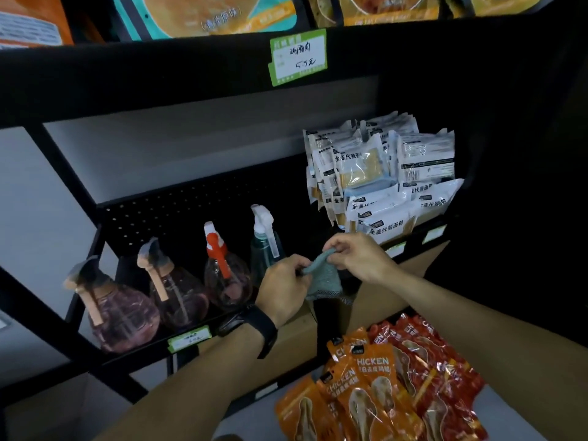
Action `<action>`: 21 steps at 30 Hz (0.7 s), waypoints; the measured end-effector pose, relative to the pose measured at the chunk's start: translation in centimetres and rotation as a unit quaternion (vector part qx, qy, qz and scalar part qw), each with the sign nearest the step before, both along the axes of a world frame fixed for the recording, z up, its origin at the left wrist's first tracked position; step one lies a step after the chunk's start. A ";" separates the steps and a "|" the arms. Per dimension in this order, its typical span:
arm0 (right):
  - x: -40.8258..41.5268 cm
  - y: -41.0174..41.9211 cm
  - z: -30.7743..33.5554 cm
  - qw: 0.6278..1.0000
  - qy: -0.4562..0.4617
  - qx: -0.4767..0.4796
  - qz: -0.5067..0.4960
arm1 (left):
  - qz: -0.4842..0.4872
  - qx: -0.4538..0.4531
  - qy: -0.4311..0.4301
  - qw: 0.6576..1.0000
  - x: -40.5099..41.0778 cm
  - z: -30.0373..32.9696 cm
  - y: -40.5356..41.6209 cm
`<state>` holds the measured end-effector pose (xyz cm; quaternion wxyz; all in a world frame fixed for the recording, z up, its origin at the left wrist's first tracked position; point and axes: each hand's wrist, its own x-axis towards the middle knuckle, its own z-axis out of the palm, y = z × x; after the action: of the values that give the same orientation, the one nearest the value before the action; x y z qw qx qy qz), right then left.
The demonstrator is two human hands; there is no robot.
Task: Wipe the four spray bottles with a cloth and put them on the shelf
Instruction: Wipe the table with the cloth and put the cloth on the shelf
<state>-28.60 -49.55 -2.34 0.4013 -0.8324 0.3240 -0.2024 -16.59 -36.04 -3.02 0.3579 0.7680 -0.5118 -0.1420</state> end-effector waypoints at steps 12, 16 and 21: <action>4.3 -3.0 -1.7 0.998 0.052 -0.033 -0.010 | -0.028 0.058 -0.089 0.994 -0.5 -2.3 -1.5; 4.5 -2.9 -3.0 0.993 0.106 -0.048 0.005 | -0.039 0.091 -0.131 0.986 -0.6 -2.6 -2.5; 3.0 -2.2 -2.7 0.986 0.079 -0.145 0.018 | -0.020 0.094 -0.152 0.984 0.0 -2.7 -3.5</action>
<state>-25.60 -51.76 -5.02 0.2531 -0.9009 0.3066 -0.1739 -16.59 -39.51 -5.72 0.1992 0.8005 -0.5597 -0.0786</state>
